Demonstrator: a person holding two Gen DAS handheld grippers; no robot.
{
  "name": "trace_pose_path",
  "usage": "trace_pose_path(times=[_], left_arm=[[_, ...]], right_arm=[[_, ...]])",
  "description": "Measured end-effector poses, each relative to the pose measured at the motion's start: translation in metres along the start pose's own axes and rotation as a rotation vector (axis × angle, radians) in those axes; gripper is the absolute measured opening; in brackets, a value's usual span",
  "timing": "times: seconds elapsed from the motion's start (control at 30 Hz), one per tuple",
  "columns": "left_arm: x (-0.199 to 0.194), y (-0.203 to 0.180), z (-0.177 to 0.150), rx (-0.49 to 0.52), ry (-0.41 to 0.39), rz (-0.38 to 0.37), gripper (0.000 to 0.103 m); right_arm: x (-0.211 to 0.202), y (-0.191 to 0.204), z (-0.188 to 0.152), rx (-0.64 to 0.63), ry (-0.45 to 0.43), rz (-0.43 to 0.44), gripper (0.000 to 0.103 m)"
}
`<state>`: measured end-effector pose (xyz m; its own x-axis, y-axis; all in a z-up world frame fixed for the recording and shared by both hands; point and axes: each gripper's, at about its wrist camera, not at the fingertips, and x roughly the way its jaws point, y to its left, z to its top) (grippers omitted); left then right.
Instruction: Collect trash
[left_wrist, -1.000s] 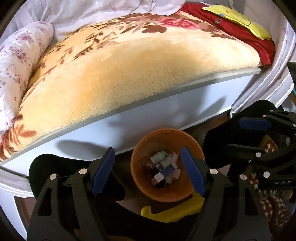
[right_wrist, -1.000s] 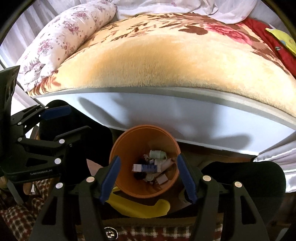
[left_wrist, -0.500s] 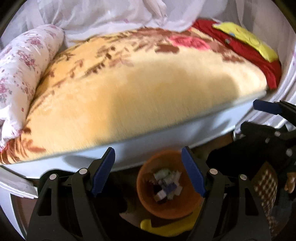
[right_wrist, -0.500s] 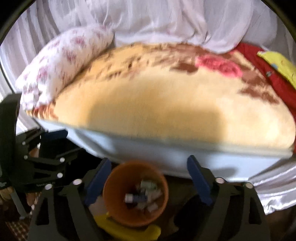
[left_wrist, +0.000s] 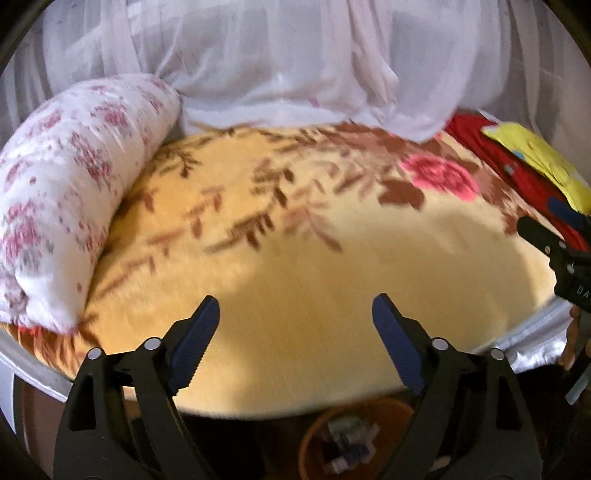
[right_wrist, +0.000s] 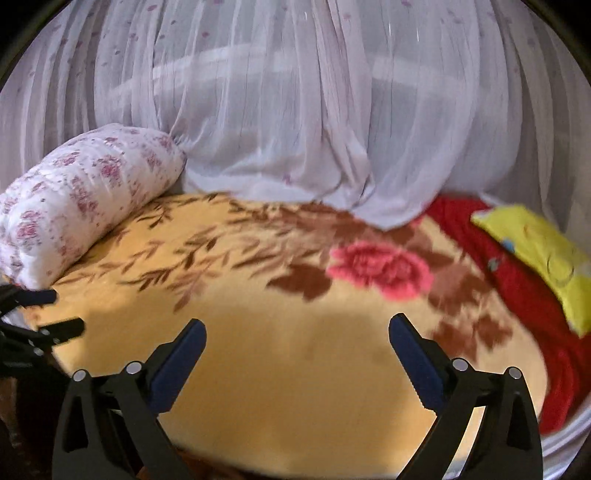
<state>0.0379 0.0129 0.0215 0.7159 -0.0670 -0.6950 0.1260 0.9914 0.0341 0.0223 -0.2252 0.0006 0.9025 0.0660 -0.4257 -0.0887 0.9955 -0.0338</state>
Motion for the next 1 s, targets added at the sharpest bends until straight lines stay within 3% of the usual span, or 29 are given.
trace_pose_path(times=[0.17,0.33,0.6,0.83,1.0], left_arm=[[0.019,0.015,0.028,-0.036,-0.079,0.06,0.084],[0.04,0.032,0.052,-0.078,-0.097,0.089,0.084],[0.076,0.062,0.09,-0.158,-0.151,0.14,0.084],[0.103,0.081,0.115,-0.218,-0.194,0.193,0.084],[0.122,0.09,0.125,-0.2,-0.207,0.225,0.084]], right_arm=[[0.04,-0.014,0.018,0.033,-0.017,-0.026,0.098],[0.075,-0.041,0.033,0.125,-0.008,-0.042,0.098],[0.119,-0.086,0.054,0.24,-0.022,-0.148,0.098],[0.144,-0.098,0.064,0.205,-0.051,-0.239,0.098],[0.156,-0.098,0.062,0.149,-0.052,-0.297,0.098]])
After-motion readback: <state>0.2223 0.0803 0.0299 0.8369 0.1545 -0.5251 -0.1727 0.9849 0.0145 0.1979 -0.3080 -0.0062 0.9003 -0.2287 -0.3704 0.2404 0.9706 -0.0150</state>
